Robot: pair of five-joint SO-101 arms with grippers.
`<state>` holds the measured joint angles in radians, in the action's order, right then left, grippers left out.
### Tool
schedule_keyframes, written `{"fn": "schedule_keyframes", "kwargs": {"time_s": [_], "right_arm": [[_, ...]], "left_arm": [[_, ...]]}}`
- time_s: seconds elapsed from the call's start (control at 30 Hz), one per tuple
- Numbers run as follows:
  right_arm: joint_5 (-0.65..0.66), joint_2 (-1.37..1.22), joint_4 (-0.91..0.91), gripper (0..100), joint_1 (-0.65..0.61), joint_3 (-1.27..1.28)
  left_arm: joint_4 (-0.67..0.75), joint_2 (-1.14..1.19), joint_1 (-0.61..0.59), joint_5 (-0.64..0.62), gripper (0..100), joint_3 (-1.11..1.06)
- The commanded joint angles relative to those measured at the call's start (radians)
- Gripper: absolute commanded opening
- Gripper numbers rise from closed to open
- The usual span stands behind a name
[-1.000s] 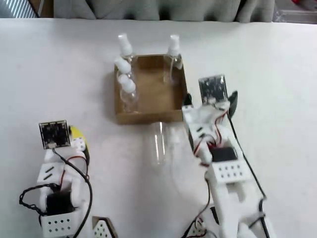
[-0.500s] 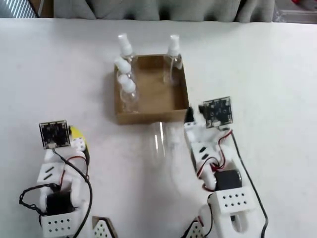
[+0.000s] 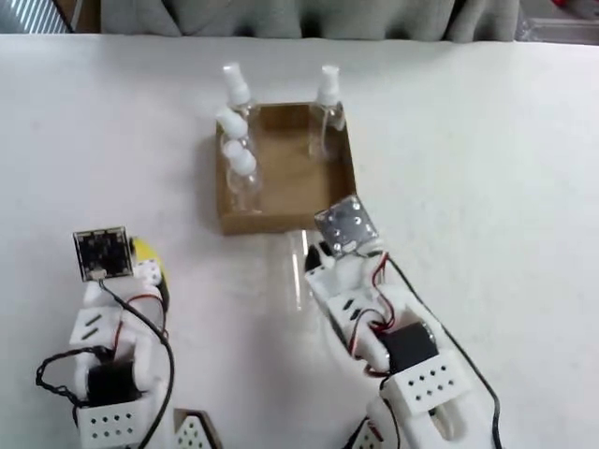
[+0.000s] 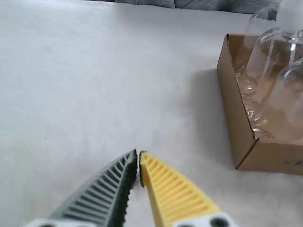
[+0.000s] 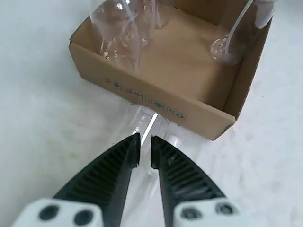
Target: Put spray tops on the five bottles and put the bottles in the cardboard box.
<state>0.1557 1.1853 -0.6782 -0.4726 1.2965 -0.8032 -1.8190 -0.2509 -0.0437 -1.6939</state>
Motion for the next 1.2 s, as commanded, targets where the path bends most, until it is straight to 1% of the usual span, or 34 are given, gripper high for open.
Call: {"fn": "schedule_keyframes", "kwargs": {"time_s": [0.0, 0.1, 0.23, 0.3, 0.47, 0.53, 0.73, 0.8, 1.03, 1.17], "right_arm": [[0.011, -0.094, -0.005, 1.5, -0.005, -0.112], [-0.038, -0.259, -0.005, 1.5, -0.007, -0.203], [-0.055, -0.460, -0.005, 3.1, -0.033, -0.299], [-0.058, -0.530, -0.005, 9.1, -0.048, -0.322], [-0.058, -0.613, -0.005, 29.4, -0.088, -0.328], [-0.060, -0.622, -0.004, 34.2, -0.093, -0.328], [-0.144, -0.651, -0.005, 34.8, -0.094, -0.347], [-0.160, -0.680, -0.004, 34.8, -0.114, -0.359], [-0.245, -0.852, -0.004, 34.8, -0.154, -0.437], [-0.249, -0.951, -0.004, 34.7, -0.156, -0.465]], "left_arm": [[0.002, -0.008, -0.010, 0.012, 2, 0.002], [0.002, -0.008, -0.010, 0.012, 2, 0.002], [0.002, -0.008, -0.010, 0.012, 2, 0.002], [0.002, -0.008, -0.010, 0.012, 2, 0.002], [0.002, -0.008, -0.010, 0.012, 2, 0.002], [0.003, -0.008, -0.010, 0.012, 2, 0.002], [0.005, -0.008, -0.007, 0.012, 2, 0.002], [0.005, -0.008, -0.007, 0.012, 2, 0.002], [0.005, -0.008, -0.010, 0.012, 2, 0.002], [0.003, -0.008, -0.010, 0.012, 2, 0.002]]}}
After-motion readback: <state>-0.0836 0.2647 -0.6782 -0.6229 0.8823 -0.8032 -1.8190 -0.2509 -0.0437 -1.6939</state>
